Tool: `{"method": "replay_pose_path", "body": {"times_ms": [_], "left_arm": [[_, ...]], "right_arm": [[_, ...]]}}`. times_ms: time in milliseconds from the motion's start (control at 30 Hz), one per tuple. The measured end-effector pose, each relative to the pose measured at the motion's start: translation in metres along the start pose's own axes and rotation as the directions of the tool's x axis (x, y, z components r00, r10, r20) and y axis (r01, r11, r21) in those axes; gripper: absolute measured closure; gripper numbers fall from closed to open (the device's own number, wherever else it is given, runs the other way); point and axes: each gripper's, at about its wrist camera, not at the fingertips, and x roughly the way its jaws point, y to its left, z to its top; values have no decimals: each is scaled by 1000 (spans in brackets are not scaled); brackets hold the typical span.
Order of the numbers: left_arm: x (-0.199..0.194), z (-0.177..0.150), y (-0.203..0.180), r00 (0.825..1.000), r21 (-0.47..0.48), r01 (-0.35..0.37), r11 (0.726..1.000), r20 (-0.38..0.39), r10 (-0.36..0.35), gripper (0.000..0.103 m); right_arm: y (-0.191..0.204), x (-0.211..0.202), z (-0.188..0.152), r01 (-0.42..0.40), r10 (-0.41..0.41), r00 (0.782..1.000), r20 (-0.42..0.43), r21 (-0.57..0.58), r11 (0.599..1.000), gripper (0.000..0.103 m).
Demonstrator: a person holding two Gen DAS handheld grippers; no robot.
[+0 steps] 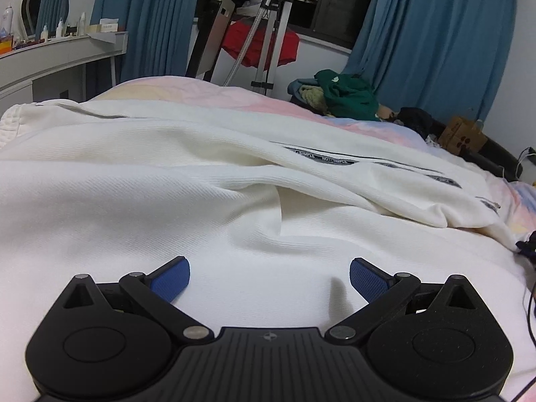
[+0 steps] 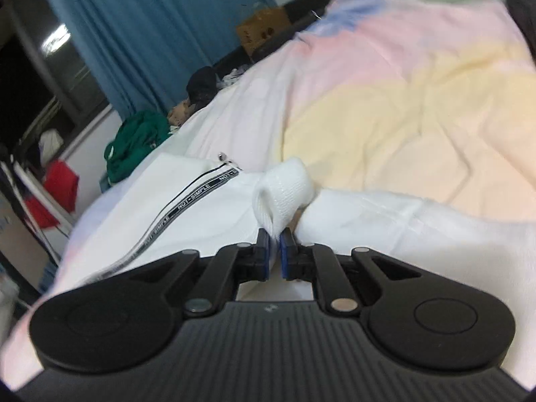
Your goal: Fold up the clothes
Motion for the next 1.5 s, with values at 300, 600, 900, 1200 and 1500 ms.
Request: {"method": "replay_pose_path", "body": {"times_ms": [300,600,900,1200,1500], "left_arm": [[-9,5,1,1000,5,-11,1000,5,11,1],[-53,11,3,999,19,-27,999,47,27,1],[-112,1,6,999,49,-27,998,34,26,1],[-146,-9,31,991,3,-132,991,-26,132,1],[-187,7,112,971,-314,-237,919,-45,236,2]], "right_arm": [[63,-23,-61,62,-64,994,-86,-31,998,51],[192,-143,-137,-52,20,995,-95,-342,938,31],[165,-183,-129,-164,119,985,-122,-482,861,31],[137,-186,-118,-199,148,979,-141,-478,856,30],[29,-203,-73,-157,107,982,-153,-364,918,31]]}}
